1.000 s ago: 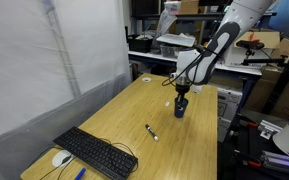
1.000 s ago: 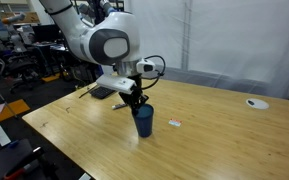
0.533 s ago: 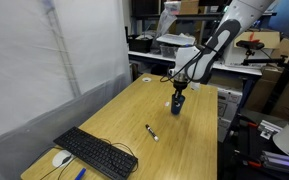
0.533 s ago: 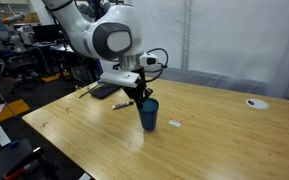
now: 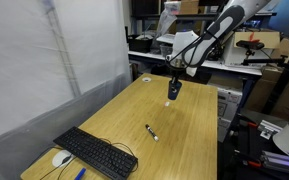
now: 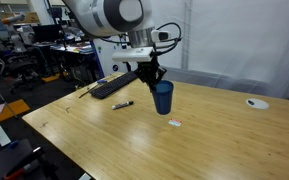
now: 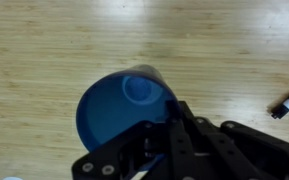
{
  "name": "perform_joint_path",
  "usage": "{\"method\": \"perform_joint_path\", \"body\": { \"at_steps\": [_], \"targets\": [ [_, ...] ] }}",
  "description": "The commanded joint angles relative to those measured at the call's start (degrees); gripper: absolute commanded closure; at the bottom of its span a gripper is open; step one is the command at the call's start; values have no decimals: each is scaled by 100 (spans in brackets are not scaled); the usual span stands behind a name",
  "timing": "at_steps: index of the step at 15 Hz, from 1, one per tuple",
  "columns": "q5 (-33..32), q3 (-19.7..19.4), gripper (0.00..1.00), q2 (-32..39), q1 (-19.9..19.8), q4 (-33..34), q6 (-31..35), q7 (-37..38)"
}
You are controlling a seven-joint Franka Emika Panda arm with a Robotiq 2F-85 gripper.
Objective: Move the cup slightly to the left
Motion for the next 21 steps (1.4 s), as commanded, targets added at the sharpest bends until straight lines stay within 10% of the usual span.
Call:
{"method": "perform_joint_path", "body": {
  "at_steps": [1, 7, 21],
  "targets": [
    [-186, -82, 99, -11, 1, 533, -1171, 101],
    [-78, -73, 99, 280, -85, 1154, -2181, -3],
    [25, 454, 99, 166, 457, 428, -1456, 762]
  ]
}}
